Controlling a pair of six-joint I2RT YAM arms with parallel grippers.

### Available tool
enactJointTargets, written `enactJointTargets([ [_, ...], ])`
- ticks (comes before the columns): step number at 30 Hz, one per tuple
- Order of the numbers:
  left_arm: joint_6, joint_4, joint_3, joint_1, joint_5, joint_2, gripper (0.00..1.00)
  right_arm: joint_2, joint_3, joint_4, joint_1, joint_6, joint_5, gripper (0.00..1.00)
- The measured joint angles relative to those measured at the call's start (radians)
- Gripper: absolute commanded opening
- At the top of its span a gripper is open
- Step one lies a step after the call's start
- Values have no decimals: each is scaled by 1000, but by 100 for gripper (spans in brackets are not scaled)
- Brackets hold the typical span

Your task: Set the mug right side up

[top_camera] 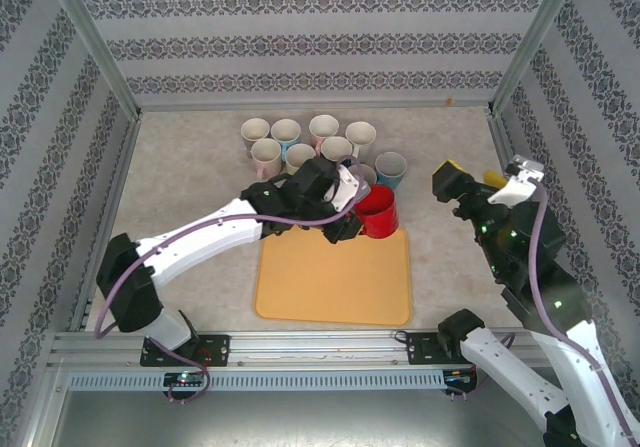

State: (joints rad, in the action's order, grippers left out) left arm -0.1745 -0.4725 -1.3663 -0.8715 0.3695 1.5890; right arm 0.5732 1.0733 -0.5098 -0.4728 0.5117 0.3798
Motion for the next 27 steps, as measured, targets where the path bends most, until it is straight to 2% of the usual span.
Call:
enactJointTargets([
  [4, 43, 8, -12, -2, -74, 84, 10, -23, 27, -28, 0, -29, 39, 98],
  [11, 75, 55, -126, -5, -124, 275, 10, -33, 23, -47, 0, -40, 46, 98],
  [27, 116, 130, -214, -6, -246, 465, 10, -93, -78, -29, 0, -38, 12, 98],
])
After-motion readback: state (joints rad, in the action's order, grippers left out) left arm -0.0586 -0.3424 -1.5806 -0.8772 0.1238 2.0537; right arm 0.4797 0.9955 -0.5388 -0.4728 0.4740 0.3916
